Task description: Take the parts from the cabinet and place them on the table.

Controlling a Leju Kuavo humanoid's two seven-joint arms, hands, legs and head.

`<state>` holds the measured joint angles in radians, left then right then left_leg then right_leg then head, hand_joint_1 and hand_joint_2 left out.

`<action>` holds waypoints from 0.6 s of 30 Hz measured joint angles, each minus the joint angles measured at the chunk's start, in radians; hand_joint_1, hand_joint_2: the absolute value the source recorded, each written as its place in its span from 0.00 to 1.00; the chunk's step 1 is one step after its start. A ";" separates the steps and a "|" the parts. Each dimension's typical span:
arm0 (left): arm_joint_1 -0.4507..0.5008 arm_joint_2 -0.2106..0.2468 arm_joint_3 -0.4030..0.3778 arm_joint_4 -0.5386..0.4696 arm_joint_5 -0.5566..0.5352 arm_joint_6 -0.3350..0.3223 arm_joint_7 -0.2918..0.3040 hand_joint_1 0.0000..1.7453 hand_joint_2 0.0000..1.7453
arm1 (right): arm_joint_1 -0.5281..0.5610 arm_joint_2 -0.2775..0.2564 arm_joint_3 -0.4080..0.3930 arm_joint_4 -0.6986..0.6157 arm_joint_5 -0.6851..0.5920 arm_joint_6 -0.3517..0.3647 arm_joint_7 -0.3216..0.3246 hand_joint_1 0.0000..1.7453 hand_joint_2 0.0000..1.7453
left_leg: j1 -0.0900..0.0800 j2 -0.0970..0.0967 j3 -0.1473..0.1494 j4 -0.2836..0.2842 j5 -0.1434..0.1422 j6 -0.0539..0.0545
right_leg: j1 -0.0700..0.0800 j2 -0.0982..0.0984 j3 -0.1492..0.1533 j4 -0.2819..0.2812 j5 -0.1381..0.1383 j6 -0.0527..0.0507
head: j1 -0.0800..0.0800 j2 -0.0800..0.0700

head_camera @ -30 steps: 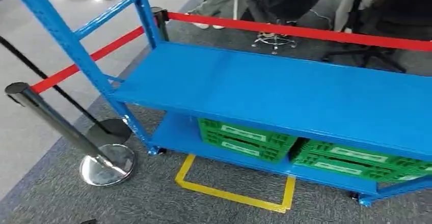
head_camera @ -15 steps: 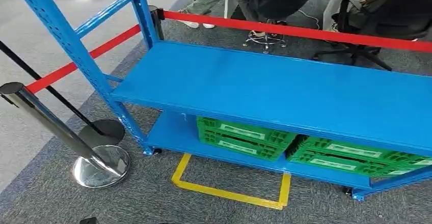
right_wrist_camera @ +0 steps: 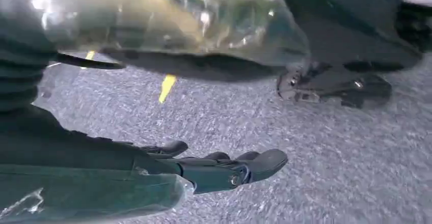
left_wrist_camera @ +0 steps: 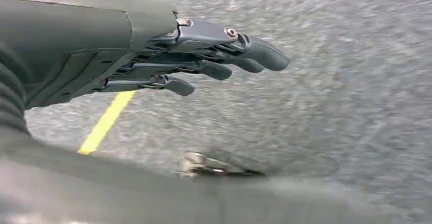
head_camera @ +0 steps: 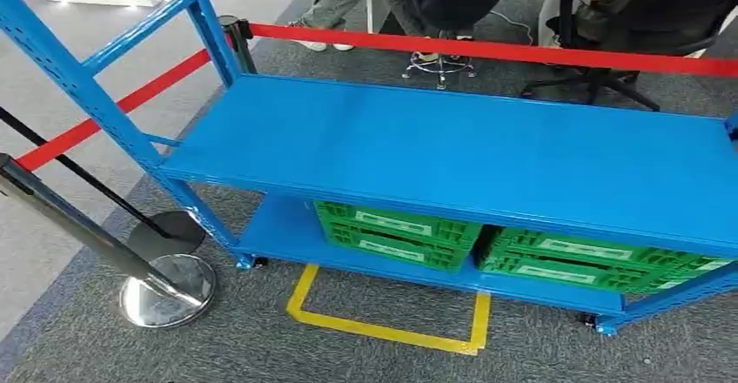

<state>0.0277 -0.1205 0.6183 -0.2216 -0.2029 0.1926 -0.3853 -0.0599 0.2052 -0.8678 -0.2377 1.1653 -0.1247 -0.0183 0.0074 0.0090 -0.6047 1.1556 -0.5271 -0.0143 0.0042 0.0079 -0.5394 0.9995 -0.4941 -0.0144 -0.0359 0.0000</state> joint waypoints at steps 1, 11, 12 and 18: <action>0.008 0.004 -0.012 0.000 0.005 -0.004 0.008 0.00 0.00 | -0.001 -0.003 0.018 -0.008 -0.025 0.002 0.000 0.00 1.00 | 0.003 -0.002 0.041 -0.083 0.037 -0.005 | 0.000 0.000 0.001 0.002 -0.001 -0.002 | 0.000 0.000; 0.037 0.030 -0.150 -0.002 0.051 -0.050 0.098 0.00 0.00 | 0.036 -0.052 0.213 -0.057 -0.296 0.033 0.003 0.00 1.00 | -0.005 -0.010 0.069 -0.150 0.032 0.001 | 0.006 0.004 -0.009 0.013 -0.006 0.005 | 0.003 0.000; 0.038 0.032 -0.163 -0.003 0.057 -0.054 0.106 0.00 0.00 | 0.042 -0.055 0.230 -0.059 -0.324 0.035 0.004 0.00 1.00 | -0.006 -0.010 0.069 -0.150 0.032 0.003 | 0.005 0.004 -0.009 0.013 -0.006 0.007 | 0.002 0.000; 0.048 0.051 -0.247 -0.022 0.085 -0.080 0.160 0.00 0.00 | 0.071 -0.082 0.349 -0.076 -0.493 0.053 0.006 0.00 0.00 | -0.007 -0.010 0.069 -0.150 0.031 0.005 | 0.005 0.004 -0.009 0.012 -0.007 0.008 | 0.002 0.000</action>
<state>0.0757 -0.0694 0.3709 -0.2441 -0.1176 0.1126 -0.2248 0.0107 0.1233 -0.5185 -0.3139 0.6723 -0.0721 -0.0122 0.0004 -0.0014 -0.5356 1.0057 -0.4960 -0.0096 0.0090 0.0118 -0.5483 1.0116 -0.5007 -0.0064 -0.0336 0.0000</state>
